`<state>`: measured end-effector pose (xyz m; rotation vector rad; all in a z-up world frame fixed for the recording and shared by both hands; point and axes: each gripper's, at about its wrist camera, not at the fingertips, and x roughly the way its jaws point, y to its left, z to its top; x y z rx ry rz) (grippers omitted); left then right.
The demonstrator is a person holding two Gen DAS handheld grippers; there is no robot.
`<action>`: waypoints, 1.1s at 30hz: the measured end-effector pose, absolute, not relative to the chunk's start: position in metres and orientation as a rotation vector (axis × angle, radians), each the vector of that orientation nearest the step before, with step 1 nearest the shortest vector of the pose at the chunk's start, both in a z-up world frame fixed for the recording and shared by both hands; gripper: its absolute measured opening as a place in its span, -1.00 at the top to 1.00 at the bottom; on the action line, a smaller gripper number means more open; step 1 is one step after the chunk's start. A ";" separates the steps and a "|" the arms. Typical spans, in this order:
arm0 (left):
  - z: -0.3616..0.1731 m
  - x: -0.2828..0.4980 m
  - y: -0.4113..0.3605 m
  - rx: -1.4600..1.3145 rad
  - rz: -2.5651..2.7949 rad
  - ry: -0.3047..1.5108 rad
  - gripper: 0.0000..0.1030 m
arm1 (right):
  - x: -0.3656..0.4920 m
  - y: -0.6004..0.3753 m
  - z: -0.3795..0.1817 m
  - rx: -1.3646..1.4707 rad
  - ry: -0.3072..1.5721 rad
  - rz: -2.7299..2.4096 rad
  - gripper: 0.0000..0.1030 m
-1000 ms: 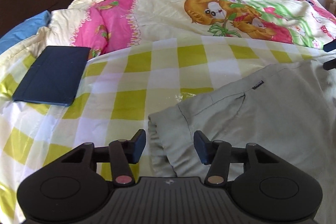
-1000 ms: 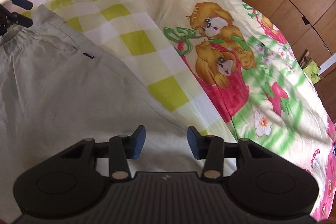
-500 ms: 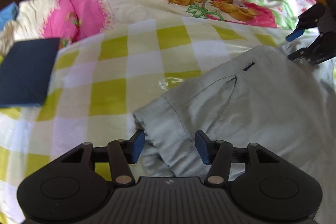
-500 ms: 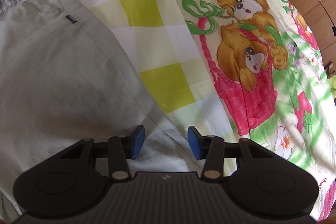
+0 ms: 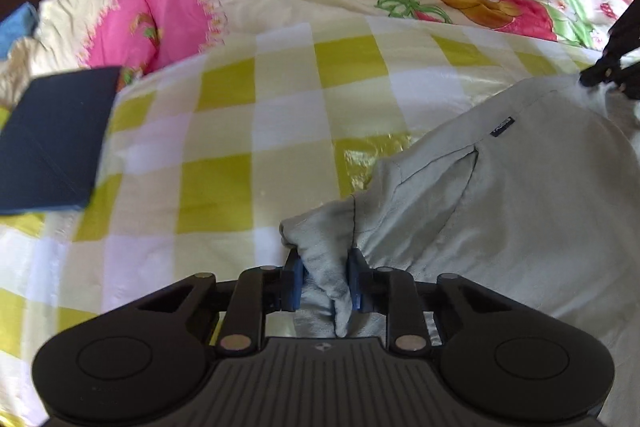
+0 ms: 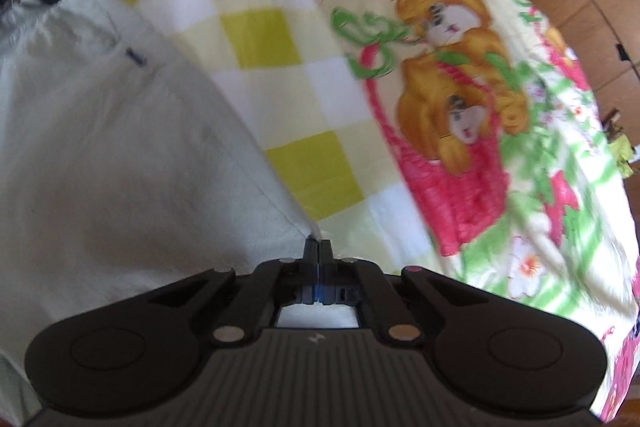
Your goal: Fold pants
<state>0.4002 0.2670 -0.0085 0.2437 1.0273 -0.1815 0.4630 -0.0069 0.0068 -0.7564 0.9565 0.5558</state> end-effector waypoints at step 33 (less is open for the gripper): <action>0.013 0.089 0.227 0.219 -0.050 0.912 0.27 | 0.107 -0.054 0.012 -0.639 1.177 0.724 0.96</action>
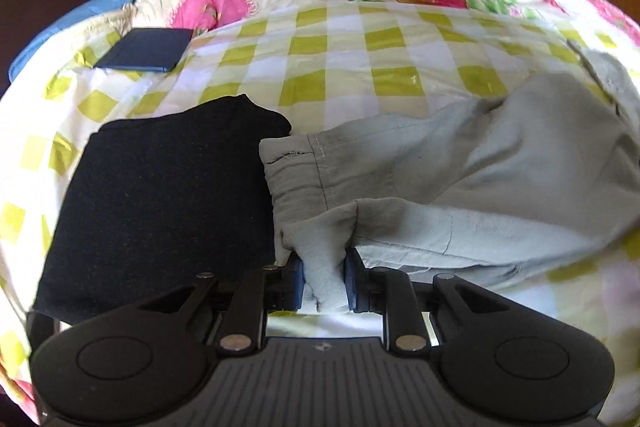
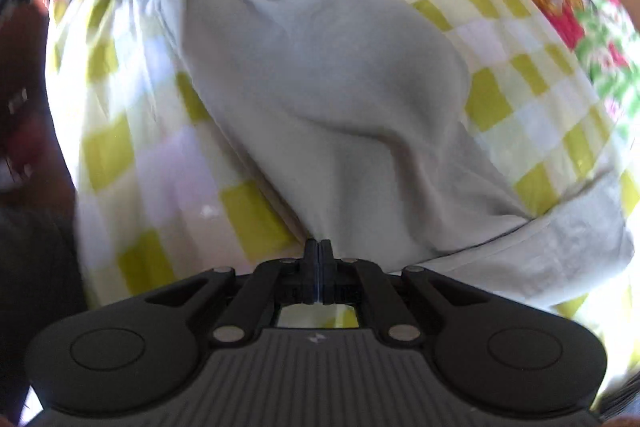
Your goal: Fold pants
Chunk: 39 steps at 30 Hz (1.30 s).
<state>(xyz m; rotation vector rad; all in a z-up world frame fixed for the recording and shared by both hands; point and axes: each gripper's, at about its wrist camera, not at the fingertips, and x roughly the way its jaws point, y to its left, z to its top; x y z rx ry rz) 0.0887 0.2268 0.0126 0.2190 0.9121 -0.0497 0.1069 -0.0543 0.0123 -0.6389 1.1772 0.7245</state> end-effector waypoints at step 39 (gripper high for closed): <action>0.023 0.105 0.008 0.089 -0.418 0.856 0.13 | 0.344 -0.260 -0.006 0.324 1.073 -0.204 0.98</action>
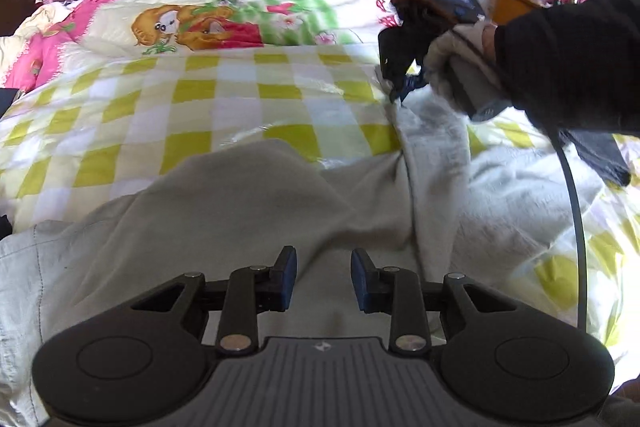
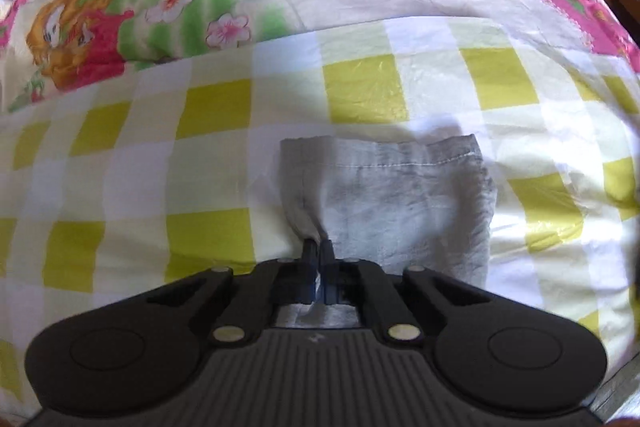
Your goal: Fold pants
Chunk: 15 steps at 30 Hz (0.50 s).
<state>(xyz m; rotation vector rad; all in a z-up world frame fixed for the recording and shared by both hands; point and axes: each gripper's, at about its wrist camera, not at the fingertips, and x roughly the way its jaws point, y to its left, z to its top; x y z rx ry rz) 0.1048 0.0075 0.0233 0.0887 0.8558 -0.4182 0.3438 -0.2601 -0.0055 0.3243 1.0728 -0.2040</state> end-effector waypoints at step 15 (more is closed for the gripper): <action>0.038 0.122 -0.084 0.240 -0.634 0.856 0.05 | 0.088 -0.443 0.050 0.812 0.851 -0.414 0.97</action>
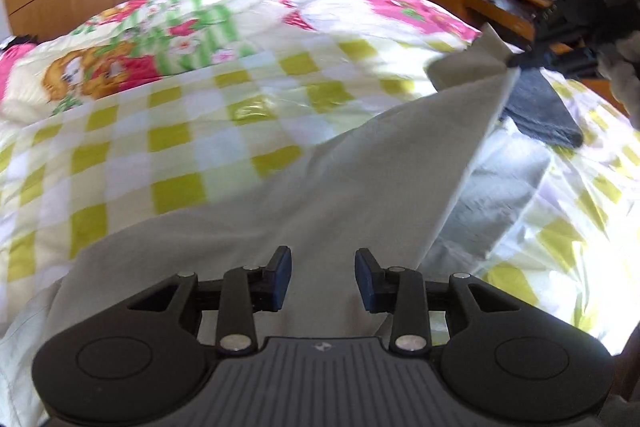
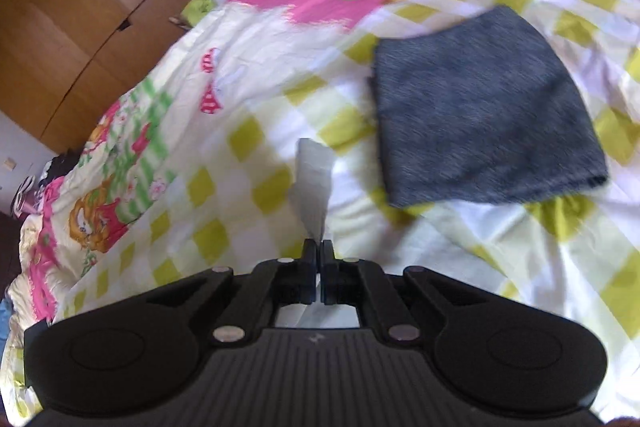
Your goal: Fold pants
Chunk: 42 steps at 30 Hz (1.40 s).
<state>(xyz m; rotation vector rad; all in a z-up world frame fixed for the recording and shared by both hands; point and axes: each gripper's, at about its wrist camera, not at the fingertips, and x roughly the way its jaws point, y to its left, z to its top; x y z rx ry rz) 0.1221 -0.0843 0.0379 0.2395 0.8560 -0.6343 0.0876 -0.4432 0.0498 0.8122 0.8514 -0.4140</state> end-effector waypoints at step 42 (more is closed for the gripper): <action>0.000 0.091 -0.129 0.396 -0.698 0.989 0.02 | 0.056 -0.485 -0.046 1.183 0.795 -0.454 0.94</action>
